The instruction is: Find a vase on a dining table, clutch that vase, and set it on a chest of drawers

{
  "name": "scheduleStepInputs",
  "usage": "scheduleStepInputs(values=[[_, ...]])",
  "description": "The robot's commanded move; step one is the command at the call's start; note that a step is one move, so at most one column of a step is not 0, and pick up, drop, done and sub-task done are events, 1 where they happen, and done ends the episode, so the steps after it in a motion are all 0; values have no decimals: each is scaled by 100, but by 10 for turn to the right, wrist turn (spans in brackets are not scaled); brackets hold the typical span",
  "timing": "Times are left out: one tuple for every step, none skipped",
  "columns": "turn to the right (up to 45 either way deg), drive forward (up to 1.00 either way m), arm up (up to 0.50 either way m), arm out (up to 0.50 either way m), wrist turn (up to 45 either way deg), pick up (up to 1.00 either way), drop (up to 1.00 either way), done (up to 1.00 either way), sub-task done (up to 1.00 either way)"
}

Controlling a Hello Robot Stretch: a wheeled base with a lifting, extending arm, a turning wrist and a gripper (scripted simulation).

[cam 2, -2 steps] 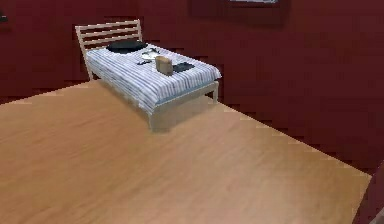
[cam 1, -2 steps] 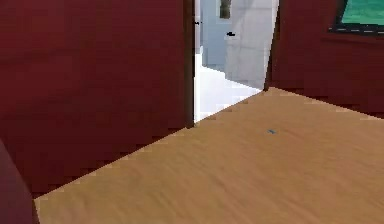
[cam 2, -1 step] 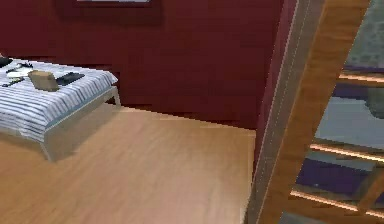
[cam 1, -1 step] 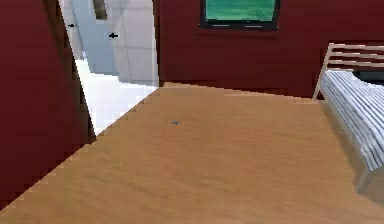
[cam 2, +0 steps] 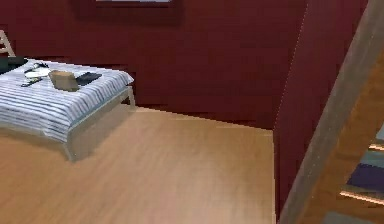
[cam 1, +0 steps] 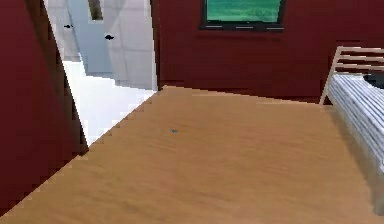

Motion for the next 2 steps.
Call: scheduleStepInputs(values=[[240,0,0,0,0,0,0,0,0],[0,5,0,0,0,0,0,0,0]])
